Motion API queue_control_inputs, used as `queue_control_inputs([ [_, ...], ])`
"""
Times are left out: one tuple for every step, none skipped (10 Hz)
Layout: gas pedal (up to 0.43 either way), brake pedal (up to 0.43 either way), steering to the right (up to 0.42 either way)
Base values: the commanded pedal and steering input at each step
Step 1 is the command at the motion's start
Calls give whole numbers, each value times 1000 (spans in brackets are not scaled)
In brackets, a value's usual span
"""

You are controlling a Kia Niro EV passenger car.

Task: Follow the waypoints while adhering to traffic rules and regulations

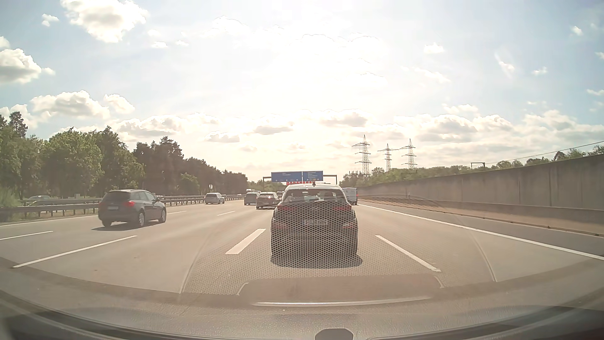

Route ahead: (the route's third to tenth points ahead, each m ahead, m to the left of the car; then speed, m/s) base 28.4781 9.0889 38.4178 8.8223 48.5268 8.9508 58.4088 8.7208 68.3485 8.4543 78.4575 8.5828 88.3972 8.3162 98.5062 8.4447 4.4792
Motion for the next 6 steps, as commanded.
queue_control_inputs([
  [169, 0, -3],
  [150, 0, -3],
  [87, 0, -3],
  [67, 0, -3],
  [8, 0, -3],
  [0, 0, -3],
])
